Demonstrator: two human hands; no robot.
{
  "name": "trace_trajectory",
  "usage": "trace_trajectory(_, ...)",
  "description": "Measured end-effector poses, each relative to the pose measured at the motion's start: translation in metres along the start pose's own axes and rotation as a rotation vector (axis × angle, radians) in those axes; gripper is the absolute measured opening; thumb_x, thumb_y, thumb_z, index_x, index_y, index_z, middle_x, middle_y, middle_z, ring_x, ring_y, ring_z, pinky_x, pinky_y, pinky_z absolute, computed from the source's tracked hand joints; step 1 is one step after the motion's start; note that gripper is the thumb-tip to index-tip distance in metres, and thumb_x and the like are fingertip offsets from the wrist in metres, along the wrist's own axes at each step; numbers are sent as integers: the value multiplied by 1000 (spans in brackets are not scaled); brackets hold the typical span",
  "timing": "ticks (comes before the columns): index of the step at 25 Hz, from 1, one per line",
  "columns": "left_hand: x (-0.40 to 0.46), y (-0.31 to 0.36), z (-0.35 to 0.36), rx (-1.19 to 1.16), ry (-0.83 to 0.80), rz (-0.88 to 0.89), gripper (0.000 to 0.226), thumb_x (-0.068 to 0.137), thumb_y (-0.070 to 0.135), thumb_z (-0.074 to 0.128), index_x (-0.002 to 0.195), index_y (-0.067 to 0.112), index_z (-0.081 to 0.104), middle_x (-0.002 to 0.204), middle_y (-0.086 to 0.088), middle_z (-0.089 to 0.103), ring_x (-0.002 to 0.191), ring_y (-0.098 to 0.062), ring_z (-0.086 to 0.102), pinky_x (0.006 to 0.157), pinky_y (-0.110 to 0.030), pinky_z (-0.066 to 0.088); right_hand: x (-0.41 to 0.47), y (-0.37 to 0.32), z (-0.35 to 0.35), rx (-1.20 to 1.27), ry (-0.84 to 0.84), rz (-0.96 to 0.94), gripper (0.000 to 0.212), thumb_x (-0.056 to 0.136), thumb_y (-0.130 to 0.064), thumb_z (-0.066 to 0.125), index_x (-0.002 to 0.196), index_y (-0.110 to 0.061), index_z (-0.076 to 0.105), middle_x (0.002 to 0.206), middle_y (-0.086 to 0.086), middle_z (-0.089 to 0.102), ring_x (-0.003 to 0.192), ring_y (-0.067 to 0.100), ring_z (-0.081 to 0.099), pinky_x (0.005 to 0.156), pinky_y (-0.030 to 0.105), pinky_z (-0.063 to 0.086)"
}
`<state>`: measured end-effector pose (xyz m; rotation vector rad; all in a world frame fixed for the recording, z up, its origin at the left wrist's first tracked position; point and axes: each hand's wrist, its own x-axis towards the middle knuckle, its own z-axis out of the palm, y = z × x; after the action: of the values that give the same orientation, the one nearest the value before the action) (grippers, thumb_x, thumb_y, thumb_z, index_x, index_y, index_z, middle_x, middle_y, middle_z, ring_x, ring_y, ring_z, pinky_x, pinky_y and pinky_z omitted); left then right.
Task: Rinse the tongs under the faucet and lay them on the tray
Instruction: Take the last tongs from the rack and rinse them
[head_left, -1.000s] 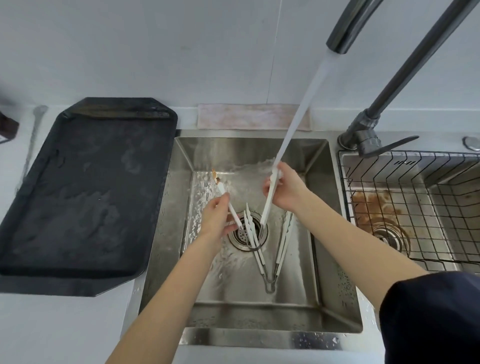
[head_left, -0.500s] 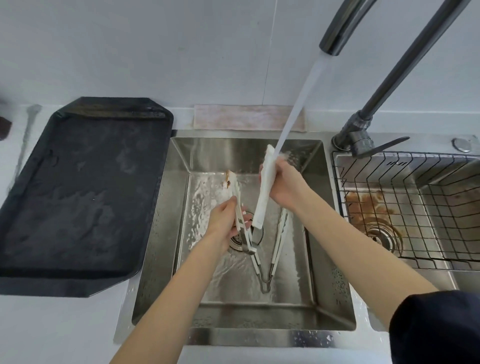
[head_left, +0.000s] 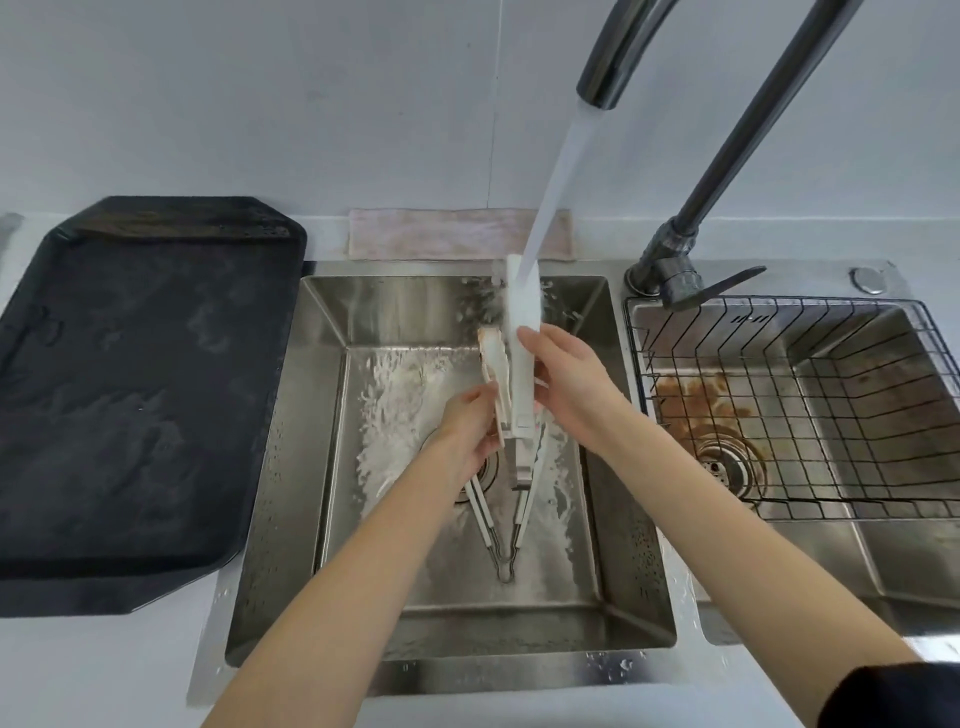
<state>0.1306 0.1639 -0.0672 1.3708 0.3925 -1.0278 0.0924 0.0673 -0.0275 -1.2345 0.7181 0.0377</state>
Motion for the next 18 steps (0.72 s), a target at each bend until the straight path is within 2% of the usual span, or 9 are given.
trace_trajectory(1,2,-1,2,-10,5,-15,23,96,11,43,100,4,65,88,-13,70,82,-26,67,75,-40,58,-1,0,-3,-31,24,-18,35,92,-16,54,124,-1,51,94,7,61,85,20,59,82,37,53)
trace_trajectory(2,3,-1,3,-15,11,-22,25,97,13,41,103,4,64,88,-11,68,74,-22,67,65,-35,56,-2,-1,-6,-40,51,-29,35,91,-11,55,124,-1,50,92,7,60,83,20,59,82,38,53)
trace_trajectory(4,0,0,5,-46,3,-36,24,97,15,42,108,4,60,82,-6,65,51,-12,66,49,-27,52,-3,-1,-12,17,93,-27,26,92,-4,52,117,0,49,81,6,55,72,16,56,72,32,53)
trace_trajectory(6,-2,1,5,-122,-35,-57,22,96,15,46,113,4,53,83,-7,63,43,-9,67,41,-24,53,-3,-1,-17,92,136,3,11,94,-4,46,104,-1,50,73,6,50,65,15,51,64,27,49)
trace_trajectory(7,-2,1,4,-160,-53,-71,22,95,15,48,113,3,50,84,-9,62,45,-11,68,41,-25,55,-3,-1,-20,119,155,25,6,96,-6,44,96,-3,50,71,5,47,62,14,49,60,26,46)
trace_trajectory(10,-2,1,4,-211,-71,-101,10,95,13,49,98,3,49,83,-11,58,56,-16,68,46,-29,59,-1,5,-27,189,186,90,19,97,-11,41,80,-10,47,67,3,43,53,11,41,52,22,39)
trace_trajectory(12,-4,2,4,-240,-64,-109,9,94,13,50,88,6,48,79,-10,55,66,-17,62,46,-27,58,0,10,-29,237,208,159,19,99,-14,39,81,-11,45,67,3,43,47,9,40,43,19,39)
trace_trajectory(16,-6,10,5,-249,-59,-93,16,91,21,56,81,8,52,73,-9,55,65,-17,58,50,-27,58,3,19,-29,355,250,255,21,101,-21,34,86,-10,44,67,2,40,26,2,34,31,13,33)
trace_trajectory(18,-5,17,8,-241,-77,-78,18,89,25,59,81,9,53,75,-9,56,64,-16,59,48,-26,58,4,23,-29,416,264,295,18,102,-23,31,100,-8,42,66,2,36,25,2,30,28,11,27)
